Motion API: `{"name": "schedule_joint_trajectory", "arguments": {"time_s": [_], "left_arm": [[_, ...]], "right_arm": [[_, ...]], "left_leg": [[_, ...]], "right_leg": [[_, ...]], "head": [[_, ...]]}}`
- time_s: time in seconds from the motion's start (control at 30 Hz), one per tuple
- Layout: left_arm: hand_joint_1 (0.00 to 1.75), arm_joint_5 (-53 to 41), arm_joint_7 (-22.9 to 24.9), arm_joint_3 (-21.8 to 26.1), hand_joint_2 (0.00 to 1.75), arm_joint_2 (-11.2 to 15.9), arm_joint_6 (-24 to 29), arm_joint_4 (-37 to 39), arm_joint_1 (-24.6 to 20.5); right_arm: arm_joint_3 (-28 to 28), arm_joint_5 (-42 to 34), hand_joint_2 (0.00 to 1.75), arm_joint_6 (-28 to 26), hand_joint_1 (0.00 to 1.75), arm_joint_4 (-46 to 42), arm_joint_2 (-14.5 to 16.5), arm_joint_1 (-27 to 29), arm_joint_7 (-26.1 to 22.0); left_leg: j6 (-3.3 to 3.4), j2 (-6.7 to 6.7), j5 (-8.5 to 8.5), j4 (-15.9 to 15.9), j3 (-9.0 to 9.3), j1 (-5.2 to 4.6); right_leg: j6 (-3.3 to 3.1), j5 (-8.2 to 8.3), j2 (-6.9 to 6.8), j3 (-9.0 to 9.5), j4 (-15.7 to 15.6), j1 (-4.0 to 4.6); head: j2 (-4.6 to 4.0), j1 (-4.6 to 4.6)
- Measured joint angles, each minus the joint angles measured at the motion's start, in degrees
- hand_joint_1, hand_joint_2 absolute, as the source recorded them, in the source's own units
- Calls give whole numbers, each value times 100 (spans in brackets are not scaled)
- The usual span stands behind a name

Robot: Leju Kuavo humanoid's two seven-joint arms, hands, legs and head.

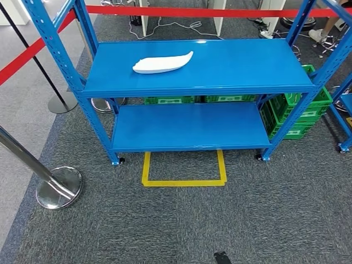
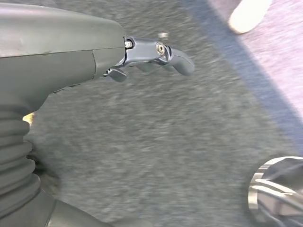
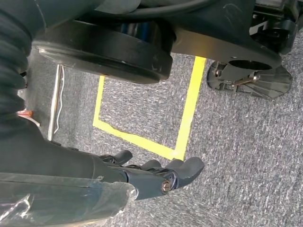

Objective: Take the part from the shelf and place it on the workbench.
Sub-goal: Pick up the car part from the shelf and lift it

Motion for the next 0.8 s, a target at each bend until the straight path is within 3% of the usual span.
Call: {"name": "schedule_joint_trajectory", "arguments": {"time_s": [0.13,0.4,0.53,0.63,0.73,0.8], "left_arm": [[0,268,-183,8,175,223,-362,-48,-87],[0,843,-530,-10,175,908,-866,-307,-677],[0,834,-496,-160,175,1270,-824,-435,-1105],[0,850,-508,-332,175,1398,-746,-530,-1325],[0,956,-543,-751,175,1412,-441,-775,-1498],[0,993,-552,-1332,175,1399,-102,-1066,-1666]], "right_arm": [[-32,9,175,3,0,0,-12,0,-26],[-108,61,175,17,0,0,-41,0,-73],[-111,96,175,28,0,0,-46,-7,-63],[-111,117,175,28,0,0,-48,-7,-57],[-114,164,175,28,0,0,-48,-12,-49],[-117,204,175,28,0,0,-48,-22,-56]], "left_leg": [[0,0,0,0,0,2],[-11,0,7,0,-1,19],[-17,0,10,0,0,30],[-19,1,11,0,0,31],[-21,2,12,0,-1,34],[-20,0,12,1,-2,35]], "right_leg": [[-1,-1,0,0,1,3],[-14,1,-1,-1,2,22],[-21,3,-2,2,4,33],[-26,6,1,2,4,34],[-30,5,0,-28,3,36],[-33,3,-6,-36,3,37]], "head": [[0,-1],[0,-1],[0,-1],[0,-2],[0,-1],[0,-1]]}}
